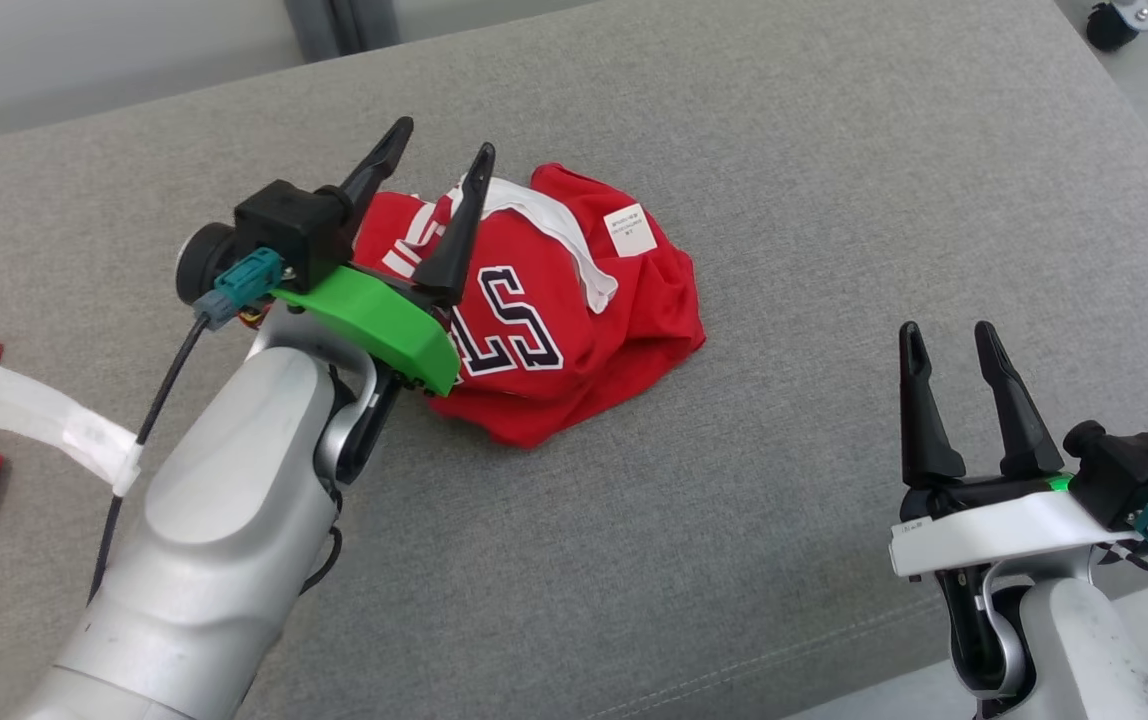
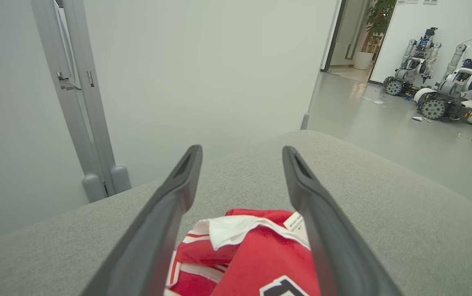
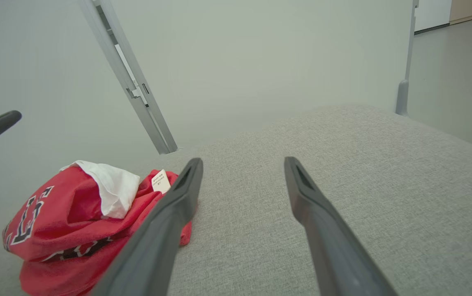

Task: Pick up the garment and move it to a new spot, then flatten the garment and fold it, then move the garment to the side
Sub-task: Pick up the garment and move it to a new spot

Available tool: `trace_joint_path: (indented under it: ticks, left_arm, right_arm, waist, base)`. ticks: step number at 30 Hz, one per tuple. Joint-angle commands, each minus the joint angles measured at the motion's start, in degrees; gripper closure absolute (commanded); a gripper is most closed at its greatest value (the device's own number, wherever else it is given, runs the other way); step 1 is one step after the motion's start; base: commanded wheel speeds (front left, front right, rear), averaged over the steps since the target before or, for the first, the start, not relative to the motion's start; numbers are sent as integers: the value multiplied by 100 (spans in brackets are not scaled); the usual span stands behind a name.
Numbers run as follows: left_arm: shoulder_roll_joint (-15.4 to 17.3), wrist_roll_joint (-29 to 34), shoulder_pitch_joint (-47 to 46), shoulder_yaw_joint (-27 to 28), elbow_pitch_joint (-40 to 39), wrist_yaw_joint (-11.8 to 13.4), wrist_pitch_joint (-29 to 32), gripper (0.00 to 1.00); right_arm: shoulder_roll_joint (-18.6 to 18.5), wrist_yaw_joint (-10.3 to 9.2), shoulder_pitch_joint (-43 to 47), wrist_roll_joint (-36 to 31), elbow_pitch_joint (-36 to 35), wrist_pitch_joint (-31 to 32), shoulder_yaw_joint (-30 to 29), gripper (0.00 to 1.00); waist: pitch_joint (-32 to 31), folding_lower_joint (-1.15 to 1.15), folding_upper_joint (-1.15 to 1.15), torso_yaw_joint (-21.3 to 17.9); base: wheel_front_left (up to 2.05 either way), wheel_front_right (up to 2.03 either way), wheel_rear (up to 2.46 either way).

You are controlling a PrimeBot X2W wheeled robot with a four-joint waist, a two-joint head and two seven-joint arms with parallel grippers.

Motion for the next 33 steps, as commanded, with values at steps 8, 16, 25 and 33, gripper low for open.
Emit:
trace_joint_path:
  ticks: [8,16,25,33]
  left_arm:
    - [429,135,735,594,-579,268,-86,0]
    - [519,485,1780,1482,-1346,417,-83,0]
    - [347,1000,2960,2362,-1855,354,-83,0]
    - [161,1325,3706,2835,-2053,176,-84,0]
  right_arm:
    - [-11,0,184,-197,-26,-18,-29,0]
    - [-12,-1,292,-280,-21,-18,-76,0]
    - [-12,-1,399,-380,27,-18,-46,0]
    - [-12,-1,508,-437,71,-18,-26,0]
  waist:
    - [-506,0,0,682]
    - [-655,0,0,1116]
    - [-868,0,0,1383]
    - [-1057,0,0,1469]
  base:
    - [0,0,0]
    - [0,0,0]
    - [0,0,0]
    - [0,0,0]
